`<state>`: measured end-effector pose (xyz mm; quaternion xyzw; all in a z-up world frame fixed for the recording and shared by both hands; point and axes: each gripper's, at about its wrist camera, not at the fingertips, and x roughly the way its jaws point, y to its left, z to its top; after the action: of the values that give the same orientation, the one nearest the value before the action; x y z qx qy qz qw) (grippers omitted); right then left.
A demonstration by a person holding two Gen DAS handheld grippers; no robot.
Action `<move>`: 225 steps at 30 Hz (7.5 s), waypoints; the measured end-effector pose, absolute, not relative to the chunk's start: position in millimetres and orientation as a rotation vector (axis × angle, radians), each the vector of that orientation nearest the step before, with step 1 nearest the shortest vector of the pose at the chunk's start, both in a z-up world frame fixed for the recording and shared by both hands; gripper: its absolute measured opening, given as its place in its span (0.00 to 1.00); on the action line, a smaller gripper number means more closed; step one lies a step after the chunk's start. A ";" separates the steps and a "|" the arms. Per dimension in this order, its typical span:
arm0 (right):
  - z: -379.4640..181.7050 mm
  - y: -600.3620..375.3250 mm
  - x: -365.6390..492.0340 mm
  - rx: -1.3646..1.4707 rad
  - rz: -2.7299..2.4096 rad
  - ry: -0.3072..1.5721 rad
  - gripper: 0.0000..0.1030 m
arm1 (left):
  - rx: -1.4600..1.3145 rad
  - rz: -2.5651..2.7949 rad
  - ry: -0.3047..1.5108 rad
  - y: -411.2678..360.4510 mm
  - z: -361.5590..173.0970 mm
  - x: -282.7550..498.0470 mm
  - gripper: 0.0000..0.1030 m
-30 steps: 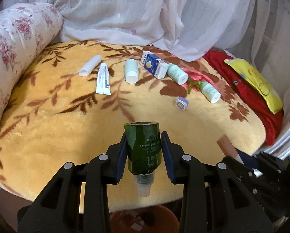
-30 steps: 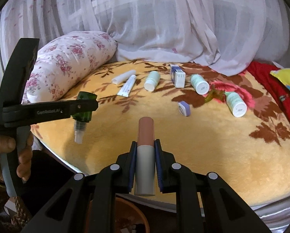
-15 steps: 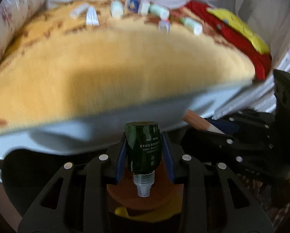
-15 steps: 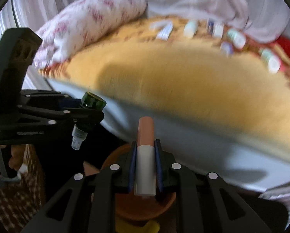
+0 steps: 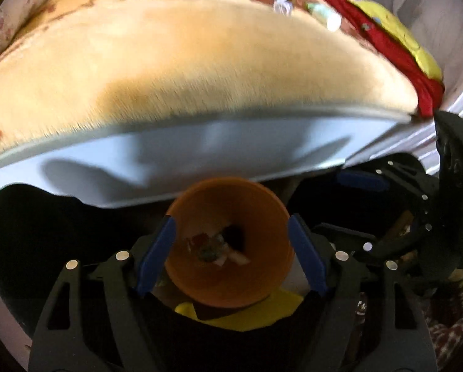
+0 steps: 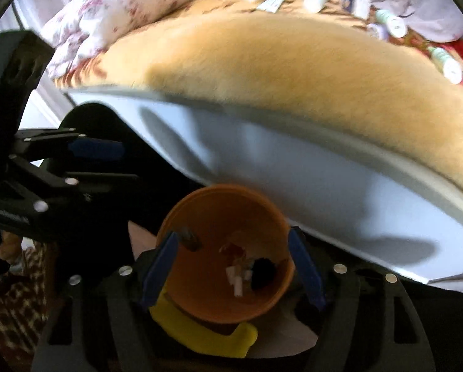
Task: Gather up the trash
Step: 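Carry both items to the orange bin and open both tools, then grasp the white ointment tube with the left tool while the right tool grasps the purple-capped vial, then carry both items to the orange bin and open both tools, then grasp the white tube with the left tool while the right tool grasps the pale green bottle, then carry the tube and bottle over the orange bin and open both tools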
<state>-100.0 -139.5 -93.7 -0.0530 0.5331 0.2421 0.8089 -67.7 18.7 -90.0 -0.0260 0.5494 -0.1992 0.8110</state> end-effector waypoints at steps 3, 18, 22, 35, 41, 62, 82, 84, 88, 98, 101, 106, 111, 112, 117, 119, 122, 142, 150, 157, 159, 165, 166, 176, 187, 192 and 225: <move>-81.7 -149.4 -91.5 -0.096 0.488 1.091 0.70 | -0.084 -0.417 1.126 22.5 -80.2 -64.3 0.71; -4.8 -187.5 73.0 -0.139 0.241 0.814 0.72 | -0.080 -0.304 0.816 14.3 -20.7 4.6 0.84; -17.5 -184.0 132.7 -0.163 0.187 0.872 0.72 | -0.094 -0.261 0.816 18.9 -18.4 29.8 0.84; -50.1 -188.8 190.0 -0.156 0.161 1.028 0.19 | -0.134 -0.219 0.816 22.6 -13.7 93.3 0.84; -23.9 -189.1 141.2 -0.115 0.227 0.878 0.19 | -0.146 -0.138 0.844 20.9 -12.7 168.2 0.84; 1.2 -199.2 85.6 -0.066 0.307 0.775 0.19 | -0.078 0.004 0.974 8.9 -55.5 283.5 0.32; 13.1 -168.5 8.4 -0.107 0.443 0.775 0.19 | -0.038 -0.317 0.904 14.7 -13.2 74.7 0.32; 8.2 -164.2 -7.5 -0.119 0.478 0.798 0.19 | -0.037 -0.367 0.934 12.6 -20.6 42.5 0.32; -9.1 -152.8 -37.1 -0.135 0.534 0.869 0.19 | -0.026 -0.443 1.022 10.0 -43.6 -1.9 0.32; -69.0 -141.2 -83.7 -0.069 0.588 1.081 0.19 | -0.042 -0.485 1.174 11.6 -93.6 -64.0 0.32; -79.4 -136.5 -94.6 -0.073 0.592 1.116 0.19 | -0.045 -0.479 1.210 14.9 -103.9 -73.2 0.32; -89.7 -129.9 -102.4 -0.082 0.592 1.154 0.19 | -0.048 -0.469 1.230 20.1 -108.3 -79.5 0.32; -95.0 -125.5 -104.5 -0.099 0.592 1.197 0.53 | -0.045 -0.490 1.279 16.9 -110.1 -82.3 0.42; -94.1 -126.5 -104.3 -0.097 0.578 1.193 0.63 | -0.041 -0.480 1.291 17.1 -110.1 -82.1 0.48; -86.6 -136.4 -97.5 -0.087 0.531 1.158 0.63 | -0.059 -0.440 1.245 27.5 -100.1 -79.8 0.67; -84.6 -140.5 -93.5 -0.083 0.514 1.147 0.64 | -0.067 -0.428 1.217 30.1 -94.5 -76.9 0.70; -77.8 -145.0 -86.0 -0.070 0.499 1.113 0.65 | -0.079 -0.413 1.162 34.7 -81.8 -67.9 0.70; -2.9 -145.8 21.6 -0.091 0.427 0.813 0.71 | -0.072 -0.154 0.805 59.9 0.5 172.7 0.78; -9.7 -160.1 47.0 -0.062 0.404 0.830 0.71 | 0.024 -0.068 0.862 42.3 -26.9 291.9 0.78; -21.4 -168.5 74.8 -0.053 0.378 0.863 0.71 | 0.025 -0.055 0.900 40.1 -56.4 339.8 0.26; -21.5 -166.9 86.0 -0.049 0.381 0.868 0.71 | -0.005 -0.061 0.867 43.5 -51.0 327.7 0.24; -4.5 -151.5 133.4 -0.076 0.378 0.823 0.71 | -0.046 -0.114 0.797 49.6 -28.0 271.0 0.24; -1.4 -146.4 146.3 -0.085 0.371 0.811 0.71 | -0.061 -0.125 0.788 52.2 -24.4 257.2 0.24; -22.4 -99.0 268.2 -0.061 0.290 0.890 0.71 | -0.131 -0.168 0.765 72.5 -24.8 176.8 0.24; -68.7 -84.0 324.0 -0.072 0.184 1.017 0.43 | -0.126 -0.178 0.773 77.1 -32.0 151.5 0.24; -56.0 -83.5 301.9 -0.112 0.193 0.974 0.42 | -0.120 -0.197 0.769 71.0 -30.4 137.9 0.24; -104.1 -114.6 -91.0 -0.160 0.605 1.260 0.42 | 0.040 -0.504 1.150 21.7 -108.9 -83.2 0.25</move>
<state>-91.0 -114.6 -104.1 -0.0738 0.5792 0.2782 0.7627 -83.2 21.7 -108.9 0.0186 0.5378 -0.2356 0.8093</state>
